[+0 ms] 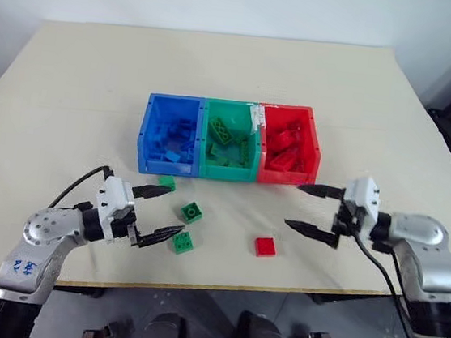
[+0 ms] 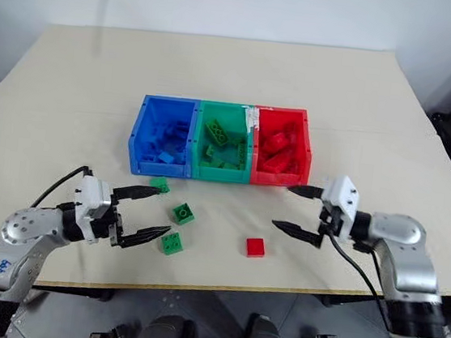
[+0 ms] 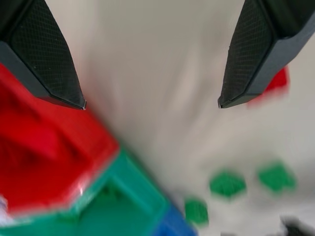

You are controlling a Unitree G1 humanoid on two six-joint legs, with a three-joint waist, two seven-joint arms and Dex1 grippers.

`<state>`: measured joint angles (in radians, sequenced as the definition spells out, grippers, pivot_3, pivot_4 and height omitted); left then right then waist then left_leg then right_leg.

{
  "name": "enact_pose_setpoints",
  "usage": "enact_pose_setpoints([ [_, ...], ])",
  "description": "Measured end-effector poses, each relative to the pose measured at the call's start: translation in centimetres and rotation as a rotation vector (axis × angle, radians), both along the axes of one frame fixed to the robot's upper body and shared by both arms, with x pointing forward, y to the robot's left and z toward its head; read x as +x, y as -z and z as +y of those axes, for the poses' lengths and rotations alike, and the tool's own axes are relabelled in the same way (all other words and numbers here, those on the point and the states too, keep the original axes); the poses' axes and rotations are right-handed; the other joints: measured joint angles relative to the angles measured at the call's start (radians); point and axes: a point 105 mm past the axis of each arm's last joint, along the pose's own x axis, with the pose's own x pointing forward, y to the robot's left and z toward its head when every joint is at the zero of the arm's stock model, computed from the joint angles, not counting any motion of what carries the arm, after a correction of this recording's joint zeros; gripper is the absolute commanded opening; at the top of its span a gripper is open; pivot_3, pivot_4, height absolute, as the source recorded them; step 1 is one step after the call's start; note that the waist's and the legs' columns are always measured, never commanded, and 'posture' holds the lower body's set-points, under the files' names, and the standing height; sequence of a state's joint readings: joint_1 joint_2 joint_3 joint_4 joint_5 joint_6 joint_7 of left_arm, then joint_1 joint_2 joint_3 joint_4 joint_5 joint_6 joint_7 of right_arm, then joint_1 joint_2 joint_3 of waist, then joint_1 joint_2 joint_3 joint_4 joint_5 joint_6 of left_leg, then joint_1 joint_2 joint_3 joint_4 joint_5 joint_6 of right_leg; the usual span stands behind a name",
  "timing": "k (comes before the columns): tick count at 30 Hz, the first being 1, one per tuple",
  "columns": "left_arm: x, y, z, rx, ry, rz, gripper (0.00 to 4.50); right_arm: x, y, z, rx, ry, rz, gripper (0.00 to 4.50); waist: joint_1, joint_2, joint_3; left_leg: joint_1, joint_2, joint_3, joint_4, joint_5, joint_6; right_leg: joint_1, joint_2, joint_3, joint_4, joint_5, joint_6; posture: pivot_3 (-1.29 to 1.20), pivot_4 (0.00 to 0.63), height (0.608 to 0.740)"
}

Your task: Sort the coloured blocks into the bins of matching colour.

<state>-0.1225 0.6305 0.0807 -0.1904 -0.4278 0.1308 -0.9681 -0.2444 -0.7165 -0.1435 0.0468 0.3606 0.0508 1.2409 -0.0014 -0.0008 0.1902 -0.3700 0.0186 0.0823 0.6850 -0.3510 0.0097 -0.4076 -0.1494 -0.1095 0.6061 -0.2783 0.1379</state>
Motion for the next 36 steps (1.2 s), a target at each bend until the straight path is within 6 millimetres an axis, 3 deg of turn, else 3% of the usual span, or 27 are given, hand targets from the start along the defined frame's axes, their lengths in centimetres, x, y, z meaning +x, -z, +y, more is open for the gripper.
enact_pose_setpoints([
  [4, 0.4, -0.3, -0.4, 0.011, 0.043, -0.033, 4.50, -1.4, 0.3, -3.2, 0.003, 0.077, -0.054, 4.48, -0.001, 0.000, 0.000, 0.001, 0.000, 0.002, 0.000, 0.000, 0.000, 0.000, 0.000, 0.001, 0.000, 0.000, 0.000, 0.00, 0.150, 0.740],
  [11, 0.5, -0.1, -0.3, 0.011, 0.030, -0.020, 4.50, -2.1, 0.3, -3.6, 0.005, 0.057, -0.019, 4.48, 0.001, 0.000, 0.000, 0.001, 0.001, 0.002, 0.002, 0.000, 0.000, 0.000, 0.000, 0.002, 0.001, 0.000, 0.001, 0.00, 0.150, 0.740],
  [16, -0.6, 0.4, 0.4, 0.024, 0.030, 0.006, 4.50, -2.6, 0.0, -0.2, -0.008, -0.129, 0.052, 4.48, 0.000, 0.000, 0.000, 0.001, 0.002, 0.002, 0.002, 0.000, 0.000, 0.000, 0.001, 0.002, 0.001, 0.000, 0.001, 0.00, 0.150, 0.740],
  [20, -2.2, 1.2, 2.4, 0.050, -0.030, 0.050, 4.50, -3.0, 0.0, 3.6, -0.065, -0.301, 0.198, 4.48, -0.004, 0.000, 0.000, 0.001, 0.005, -0.002, 0.002, 0.000, 0.000, -0.001, 0.000, 0.003, 0.001, 0.000, 0.000, 0.00, 0.150, 0.740],
  [26, -4.6, 1.2, 2.2, 0.047, -0.010, 0.073, 4.50, -2.3, 2.4, 7.1, -0.211, -0.429, 0.254, 4.48, 0.012, 0.000, 0.000, -0.002, 0.007, -0.002, 0.008, -0.003, 0.001, 0.000, 0.000, 0.002, 0.001, 0.001, 0.000, 0.00, 0.150, 0.740],
  [29, -5.9, 1.3, 1.6, 0.080, 0.051, 0.088, 4.50, -2.0, 4.6, 8.3, -0.227, -0.440, 0.277, 3.58, 0.013, 0.000, 0.000, -0.002, 0.006, 0.001, 0.009, -0.004, 0.001, 0.000, 0.001, 0.002, 0.002, 0.001, 0.000, 0.00, 0.150, 0.740],
  [34, -6.3, 1.3, 1.2, 0.084, 0.075, 0.089, 4.50, -1.1, 4.7, 8.0, -0.259, -0.437, 0.221, 1.77, 0.013, 0.000, 0.000, -0.001, 0.004, 0.002, 0.009, -0.004, 0.001, 0.000, 0.001, 0.002, 0.002, 0.001, 0.000, 0.00, 0.150, 0.740],
  [35, -6.2, 1.3, 1.2, 0.083, 0.070, 0.085, 4.50, -1.0, 4.7, 7.9, -0.260, -0.440, 0.211, 1.49, 0.013, 0.000, 0.000, -0.001, 0.004, 0.002, 0.009, -0.004, 0.001, 0.000, 0.001, 0.002, 0.002, 0.001, 0.000, 0.00, 0.150, 0.740],
  [36, -6.0, 1.1, 1.2, 0.081, 0.065, 0.076, 4.50, -1.0, 4.7, 7.8, -0.261, -0.445, 0.204, 1.50, 0.013, 0.000, 0.000, -0.001, 0.004, 0.002, 0.009, -0.004, 0.001, 0.000, 0.001, 0.002, 0.002, 0.001, 0.000, 0.00, 0.150, 0.740],
])
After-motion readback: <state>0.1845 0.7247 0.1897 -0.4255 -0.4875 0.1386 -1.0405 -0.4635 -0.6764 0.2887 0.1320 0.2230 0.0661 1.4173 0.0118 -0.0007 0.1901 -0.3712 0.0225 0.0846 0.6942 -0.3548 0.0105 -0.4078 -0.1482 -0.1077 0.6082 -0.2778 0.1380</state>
